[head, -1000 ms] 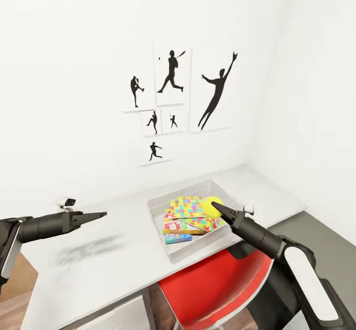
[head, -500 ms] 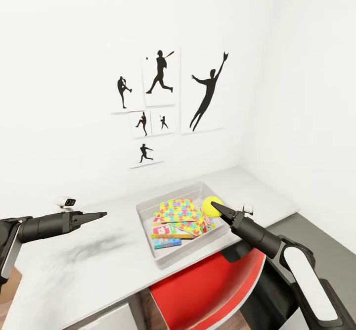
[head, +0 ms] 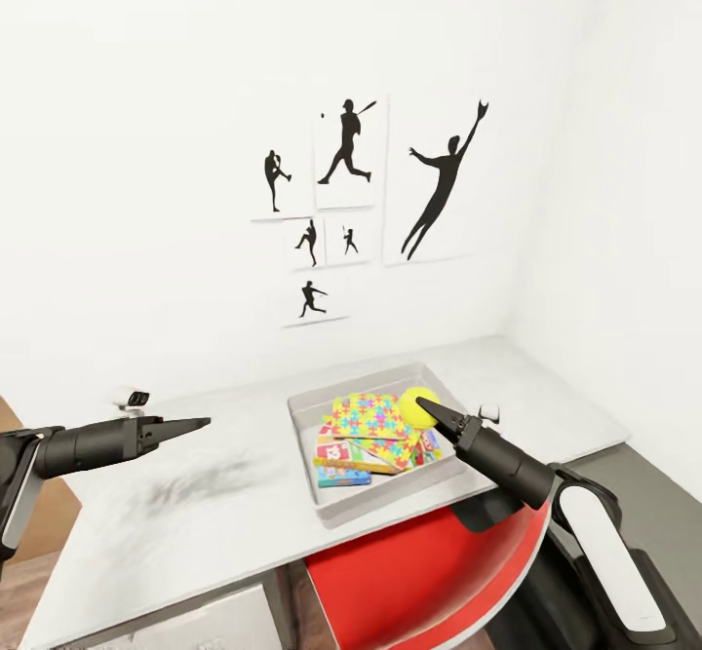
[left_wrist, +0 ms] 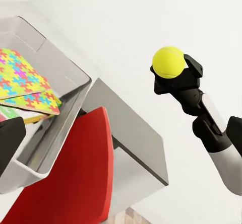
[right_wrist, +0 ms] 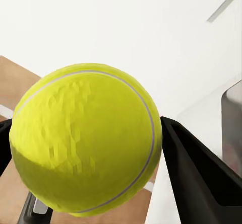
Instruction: Put all the toys in the child's room - the three board games (two on the bed and one on the table), the two jigsaw puzzles on the table, and the tennis ball on the table - inside the toy box on the table in the child's room.
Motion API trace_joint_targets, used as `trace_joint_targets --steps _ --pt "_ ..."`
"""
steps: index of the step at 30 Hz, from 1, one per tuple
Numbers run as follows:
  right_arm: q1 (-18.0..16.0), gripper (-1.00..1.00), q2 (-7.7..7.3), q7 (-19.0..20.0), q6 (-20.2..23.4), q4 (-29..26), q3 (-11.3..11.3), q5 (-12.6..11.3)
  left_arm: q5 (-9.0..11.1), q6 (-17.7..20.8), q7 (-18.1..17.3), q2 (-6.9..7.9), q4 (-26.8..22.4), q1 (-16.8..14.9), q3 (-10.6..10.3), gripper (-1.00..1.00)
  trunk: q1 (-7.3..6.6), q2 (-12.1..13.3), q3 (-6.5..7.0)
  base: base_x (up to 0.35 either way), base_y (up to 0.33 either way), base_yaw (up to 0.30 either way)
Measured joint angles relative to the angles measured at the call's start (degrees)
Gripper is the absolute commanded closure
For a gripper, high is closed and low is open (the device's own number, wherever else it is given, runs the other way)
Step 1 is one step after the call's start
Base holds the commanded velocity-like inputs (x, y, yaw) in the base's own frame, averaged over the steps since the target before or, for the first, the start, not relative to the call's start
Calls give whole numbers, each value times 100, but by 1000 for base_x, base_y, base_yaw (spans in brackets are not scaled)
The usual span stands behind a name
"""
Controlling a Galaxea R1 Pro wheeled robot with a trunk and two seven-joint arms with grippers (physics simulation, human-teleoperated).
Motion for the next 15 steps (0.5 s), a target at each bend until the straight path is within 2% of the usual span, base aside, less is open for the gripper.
trace_joint_targets --steps 10,15 --pt "2 100 0 0 0 0 5 0 0 -2 0 0 0 -1 -1 -100 1 1 0 25 -7 7" --pt "-1 100 7 -2 1 0 9 -1 -4 -2 0 0 0 1 0 -100 -1 0 0 110 -113 185"
